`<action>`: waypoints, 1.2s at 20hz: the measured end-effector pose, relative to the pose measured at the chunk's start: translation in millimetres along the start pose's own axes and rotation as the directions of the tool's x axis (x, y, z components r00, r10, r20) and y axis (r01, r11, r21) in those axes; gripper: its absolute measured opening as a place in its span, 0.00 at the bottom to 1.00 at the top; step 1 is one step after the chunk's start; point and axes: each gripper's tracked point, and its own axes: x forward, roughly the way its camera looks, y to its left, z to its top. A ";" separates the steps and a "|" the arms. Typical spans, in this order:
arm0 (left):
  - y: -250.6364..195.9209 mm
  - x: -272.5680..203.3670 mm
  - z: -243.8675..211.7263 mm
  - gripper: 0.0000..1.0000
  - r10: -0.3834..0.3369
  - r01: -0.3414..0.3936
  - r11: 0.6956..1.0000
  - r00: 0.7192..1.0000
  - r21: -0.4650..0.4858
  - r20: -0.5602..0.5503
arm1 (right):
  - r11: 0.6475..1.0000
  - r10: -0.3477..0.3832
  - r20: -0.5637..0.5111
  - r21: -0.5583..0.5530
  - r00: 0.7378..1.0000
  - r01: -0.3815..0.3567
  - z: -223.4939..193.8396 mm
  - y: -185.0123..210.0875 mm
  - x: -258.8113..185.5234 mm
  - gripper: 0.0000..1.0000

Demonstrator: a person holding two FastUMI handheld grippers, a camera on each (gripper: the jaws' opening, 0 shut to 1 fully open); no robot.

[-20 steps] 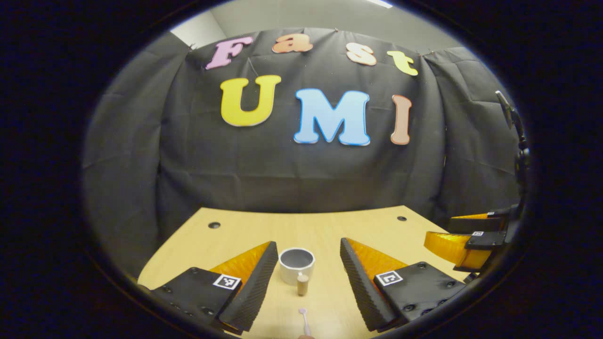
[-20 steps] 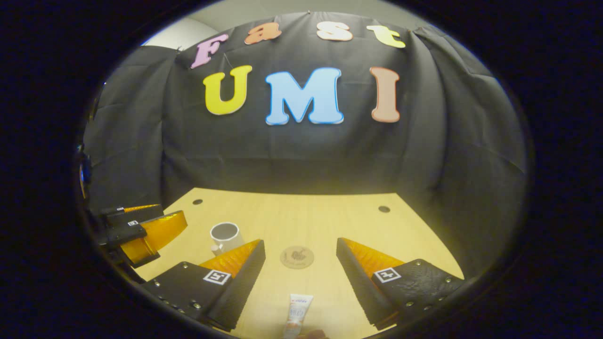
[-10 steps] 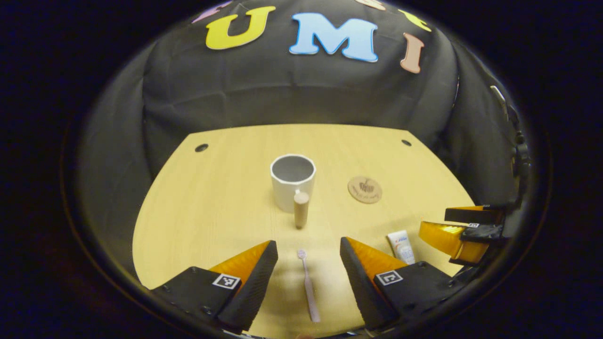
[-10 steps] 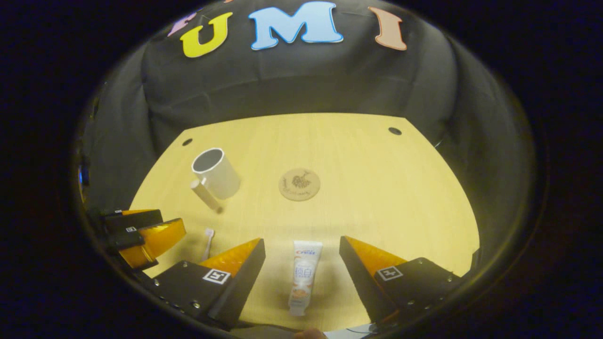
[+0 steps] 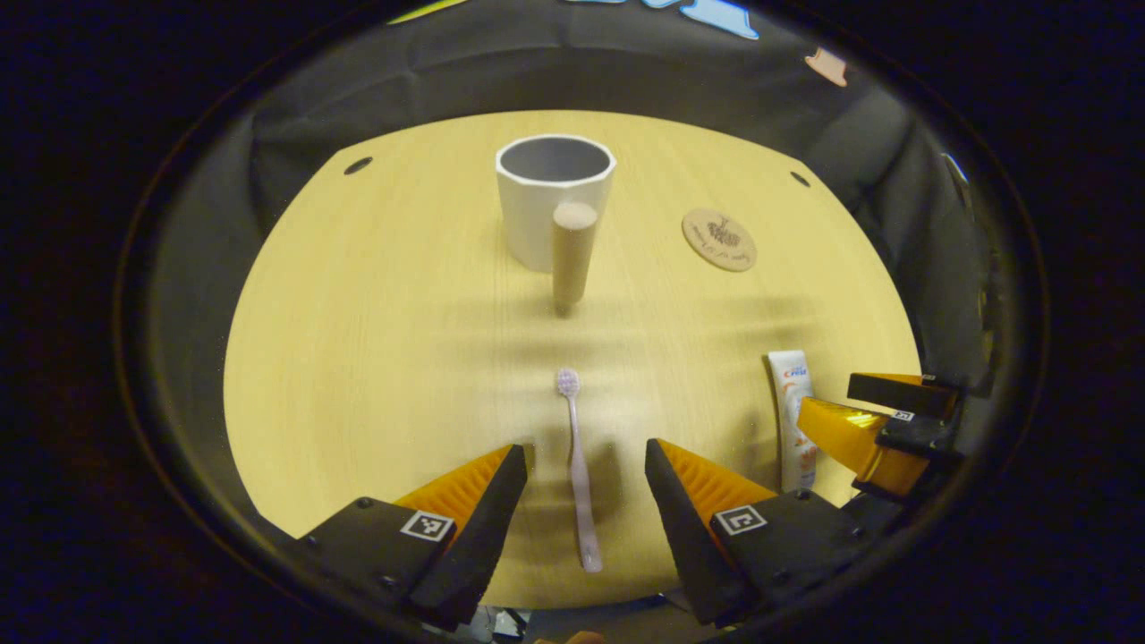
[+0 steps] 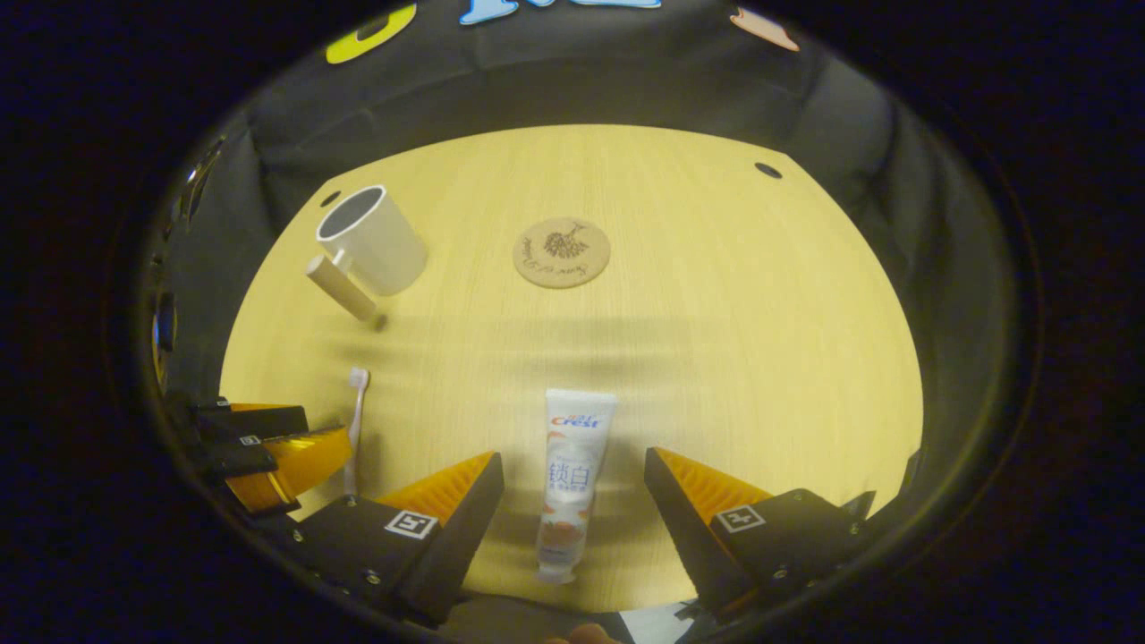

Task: Put the toothbrush and toothpaste on the desktop into the cup, then pick up the cup and place it on the coaster on the desktop.

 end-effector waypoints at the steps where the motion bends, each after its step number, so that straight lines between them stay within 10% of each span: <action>1: -2.1 4.3 -3.3 0.90 0.002 -0.002 1.000 1.000 -0.004 -0.025 | 1.000 -0.004 -0.021 0.006 1.000 0.004 -3.7 -1.2 3.9 0.96; 12: 2.7 27.8 -37.1 0.99 0.016 -0.028 0.997 0.983 -0.067 -0.182 | 1.000 0.002 -0.151 -0.017 0.989 -0.005 -24.9 -0.4 26.4 0.96; 22: 17.6 28.0 -35.9 0.60 0.099 -0.104 0.995 0.976 -0.014 -0.196 | 0.998 -0.039 -0.163 -0.047 0.986 0.031 -26.4 -3.6 29.3 0.85; 24: 15.5 29.3 -36.5 0.31 0.096 -0.098 0.995 0.976 0.000 -0.197 | 0.999 -0.040 -0.170 -0.041 0.985 0.033 -27.2 -2.7 30.6 0.65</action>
